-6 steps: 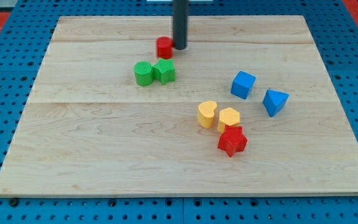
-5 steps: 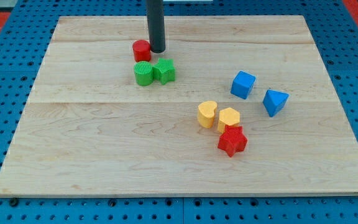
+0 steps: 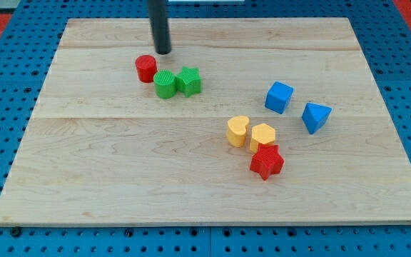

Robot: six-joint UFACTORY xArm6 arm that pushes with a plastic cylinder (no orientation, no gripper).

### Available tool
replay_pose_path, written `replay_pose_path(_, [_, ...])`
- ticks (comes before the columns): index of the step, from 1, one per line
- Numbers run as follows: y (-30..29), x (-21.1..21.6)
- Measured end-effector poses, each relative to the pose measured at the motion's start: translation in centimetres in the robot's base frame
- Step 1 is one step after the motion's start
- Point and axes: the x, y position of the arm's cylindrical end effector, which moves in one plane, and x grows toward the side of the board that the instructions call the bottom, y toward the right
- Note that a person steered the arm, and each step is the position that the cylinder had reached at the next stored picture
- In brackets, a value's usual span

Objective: Move the red circle horizontal to the green circle

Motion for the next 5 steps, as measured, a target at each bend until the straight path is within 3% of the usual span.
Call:
replay_pose_path(1, [-1.2,2.7])
replay_pose_path(2, [1.7,3.2])
replay_pose_path(4, [-10.6,7.8])
replay_pose_path(5, [-9.8,7.2])
